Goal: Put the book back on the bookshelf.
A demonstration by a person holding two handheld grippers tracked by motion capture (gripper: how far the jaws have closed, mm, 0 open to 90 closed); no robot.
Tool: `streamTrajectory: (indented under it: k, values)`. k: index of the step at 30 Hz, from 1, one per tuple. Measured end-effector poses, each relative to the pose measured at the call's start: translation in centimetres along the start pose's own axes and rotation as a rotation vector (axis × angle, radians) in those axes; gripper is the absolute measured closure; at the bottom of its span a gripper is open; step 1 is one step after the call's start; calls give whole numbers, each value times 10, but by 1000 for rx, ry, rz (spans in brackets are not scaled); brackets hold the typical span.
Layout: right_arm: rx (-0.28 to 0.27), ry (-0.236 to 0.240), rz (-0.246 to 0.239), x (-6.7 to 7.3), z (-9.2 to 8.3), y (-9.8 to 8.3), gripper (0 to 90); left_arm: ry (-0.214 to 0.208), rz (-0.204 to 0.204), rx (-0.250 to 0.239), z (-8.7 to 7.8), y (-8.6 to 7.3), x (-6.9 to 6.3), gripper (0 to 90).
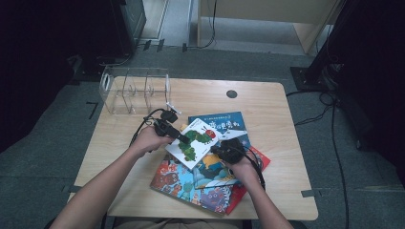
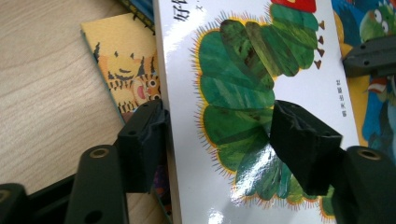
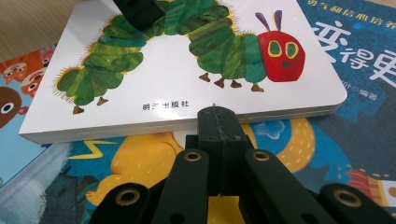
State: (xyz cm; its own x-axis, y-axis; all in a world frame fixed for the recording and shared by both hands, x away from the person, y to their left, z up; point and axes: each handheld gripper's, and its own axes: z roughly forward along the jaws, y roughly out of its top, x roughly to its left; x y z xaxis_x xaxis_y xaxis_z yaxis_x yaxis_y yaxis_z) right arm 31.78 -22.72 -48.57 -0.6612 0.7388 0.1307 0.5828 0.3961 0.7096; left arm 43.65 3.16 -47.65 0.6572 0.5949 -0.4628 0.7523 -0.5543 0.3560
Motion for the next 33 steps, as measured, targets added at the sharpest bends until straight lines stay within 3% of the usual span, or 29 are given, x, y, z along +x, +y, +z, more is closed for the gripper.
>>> streamTrajectory:
  k: [2,9,14,18,22,25,27,31,33]
  values:
    - [-4,0,5,0,0,0,900,2,-24,4,-1,1,0,419]
    - [-19,1,-2,-1,2,-1,900,18,-42,39,-4,1,-2,439]
    - [-22,2,4,-2,2,-2,900,27,-58,37,-6,2,-4,451]
    - [-23,5,12,-2,2,-2,900,-2,-85,31,-9,1,1,501]
    - [-25,2,9,-2,2,-2,900,4,-84,36,-10,1,0,503]
    - [-26,1,14,-2,2,-2,900,7,-91,14,-15,1,-3,516]
    - [-27,1,14,-2,2,-2,900,-22,-109,-15,-22,1,-2,531]
    - [-28,-7,15,-2,2,-2,900,-203,-176,-101,-35,5,-3,587]
    - [-28,-13,9,-1,3,-1,900,-259,-175,-75,-33,10,-9,604]
